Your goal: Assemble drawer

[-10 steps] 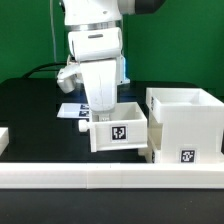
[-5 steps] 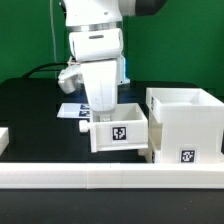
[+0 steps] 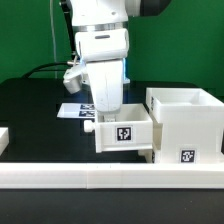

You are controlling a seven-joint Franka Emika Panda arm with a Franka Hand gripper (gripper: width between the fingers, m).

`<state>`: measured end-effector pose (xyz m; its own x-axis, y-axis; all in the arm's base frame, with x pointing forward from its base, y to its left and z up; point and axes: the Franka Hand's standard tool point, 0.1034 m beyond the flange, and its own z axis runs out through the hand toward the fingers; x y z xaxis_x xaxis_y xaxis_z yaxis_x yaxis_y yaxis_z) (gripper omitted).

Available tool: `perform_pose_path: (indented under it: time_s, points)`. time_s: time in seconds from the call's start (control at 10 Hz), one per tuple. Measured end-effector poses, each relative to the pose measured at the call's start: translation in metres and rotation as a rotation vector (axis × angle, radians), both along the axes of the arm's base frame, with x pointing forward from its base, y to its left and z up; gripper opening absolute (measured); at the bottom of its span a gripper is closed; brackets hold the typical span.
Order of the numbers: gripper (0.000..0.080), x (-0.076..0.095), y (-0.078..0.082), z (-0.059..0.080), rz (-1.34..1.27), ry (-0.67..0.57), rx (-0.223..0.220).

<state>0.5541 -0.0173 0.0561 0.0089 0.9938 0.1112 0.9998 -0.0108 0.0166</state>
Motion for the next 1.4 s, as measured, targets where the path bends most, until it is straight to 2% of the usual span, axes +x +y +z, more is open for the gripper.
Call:
perform_pose_path:
  time_s: [0.3,1.4]
  points:
    - [0.0042,-0.0025,0.0056,-0.0016,0.058,0.007,-0.029]
    - [0.0042,-0.0052,0.01,-0.0041,0.074,0.012,-0.029]
